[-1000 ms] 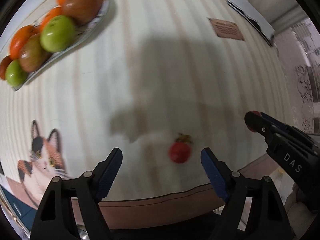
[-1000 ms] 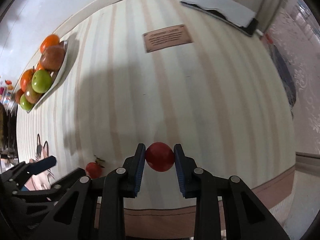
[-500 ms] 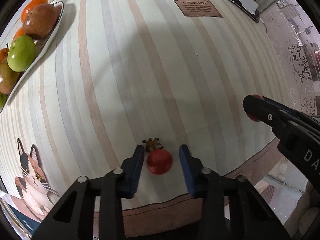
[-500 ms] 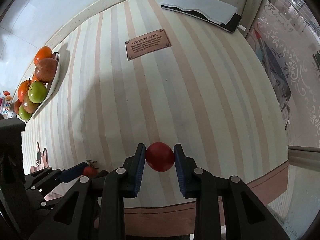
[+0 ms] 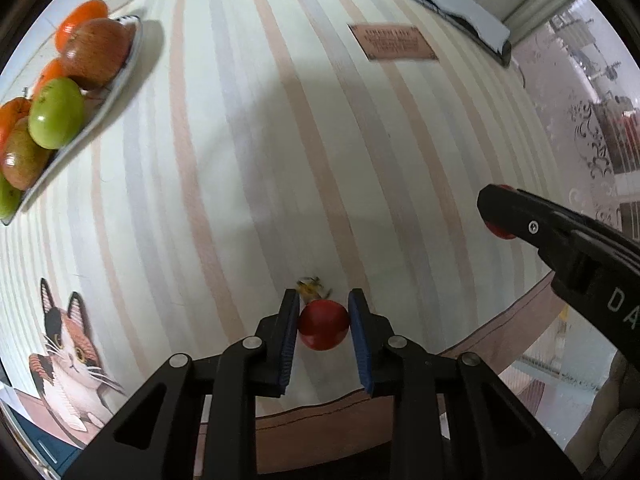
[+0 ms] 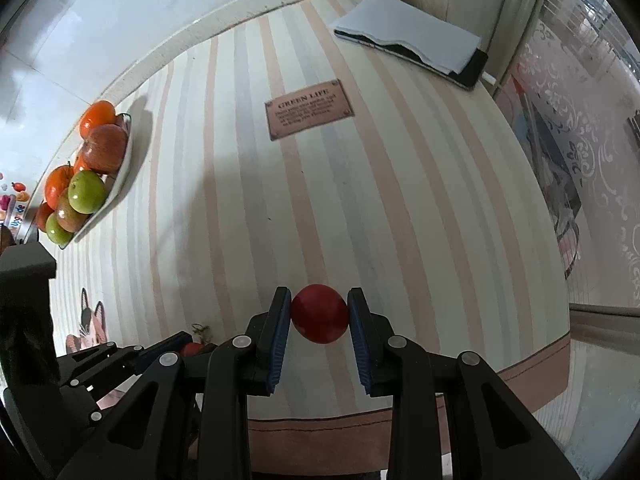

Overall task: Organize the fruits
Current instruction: 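Place the cherry tomato on the plate with the right tool while the left tool places its tomato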

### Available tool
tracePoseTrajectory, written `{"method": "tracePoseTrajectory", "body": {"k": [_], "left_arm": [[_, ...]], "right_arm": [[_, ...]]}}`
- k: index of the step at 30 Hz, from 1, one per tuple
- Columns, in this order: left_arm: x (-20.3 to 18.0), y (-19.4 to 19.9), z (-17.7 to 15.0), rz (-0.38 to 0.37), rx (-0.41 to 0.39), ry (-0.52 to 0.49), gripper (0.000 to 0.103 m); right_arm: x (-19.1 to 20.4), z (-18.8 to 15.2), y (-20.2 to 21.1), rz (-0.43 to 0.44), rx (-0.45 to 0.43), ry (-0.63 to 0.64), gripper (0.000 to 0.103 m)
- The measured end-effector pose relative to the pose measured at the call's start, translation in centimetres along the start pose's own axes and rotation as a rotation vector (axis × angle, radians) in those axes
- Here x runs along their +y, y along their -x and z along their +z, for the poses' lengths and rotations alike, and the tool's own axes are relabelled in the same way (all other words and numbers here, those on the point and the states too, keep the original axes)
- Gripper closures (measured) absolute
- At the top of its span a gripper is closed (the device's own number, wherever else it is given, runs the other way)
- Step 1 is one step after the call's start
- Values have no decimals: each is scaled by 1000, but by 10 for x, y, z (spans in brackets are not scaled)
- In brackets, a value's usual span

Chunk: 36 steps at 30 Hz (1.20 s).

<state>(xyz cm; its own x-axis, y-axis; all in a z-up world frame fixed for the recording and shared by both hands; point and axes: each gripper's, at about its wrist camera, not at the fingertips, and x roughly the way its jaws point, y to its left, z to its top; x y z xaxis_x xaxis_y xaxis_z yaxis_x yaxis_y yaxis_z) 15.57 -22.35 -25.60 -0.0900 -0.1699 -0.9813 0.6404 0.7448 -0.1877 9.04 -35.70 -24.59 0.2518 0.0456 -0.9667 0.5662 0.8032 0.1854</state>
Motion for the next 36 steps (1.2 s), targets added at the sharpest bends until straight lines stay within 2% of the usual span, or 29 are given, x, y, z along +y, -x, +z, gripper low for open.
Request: {"method": "tracePoseTrajectory", "body": {"k": [7, 13, 17, 20, 24, 29, 36], "left_arm": [[46, 41, 5, -18, -62, 107, 80], [118, 82, 8, 16, -144, 240, 80], [177, 97, 9, 50, -181, 358, 80], [218, 103, 6, 50, -192, 451, 80], [256, 103, 10, 27, -205, 533, 80], [286, 94, 17, -33, -203, 595, 80], [292, 80, 28, -21, -211, 616, 80]], "right_arm": [[33, 20, 10, 76, -22, 44, 71], [82, 43, -7, 238, -6, 75, 71], [119, 61, -34, 378, 61, 52, 71], [143, 78, -59, 485, 116, -11, 71], [159, 94, -86, 565, 166, -110, 71], [175, 108, -99, 577, 157, -150, 71], [193, 117, -105, 523, 126, -130, 71]]}}
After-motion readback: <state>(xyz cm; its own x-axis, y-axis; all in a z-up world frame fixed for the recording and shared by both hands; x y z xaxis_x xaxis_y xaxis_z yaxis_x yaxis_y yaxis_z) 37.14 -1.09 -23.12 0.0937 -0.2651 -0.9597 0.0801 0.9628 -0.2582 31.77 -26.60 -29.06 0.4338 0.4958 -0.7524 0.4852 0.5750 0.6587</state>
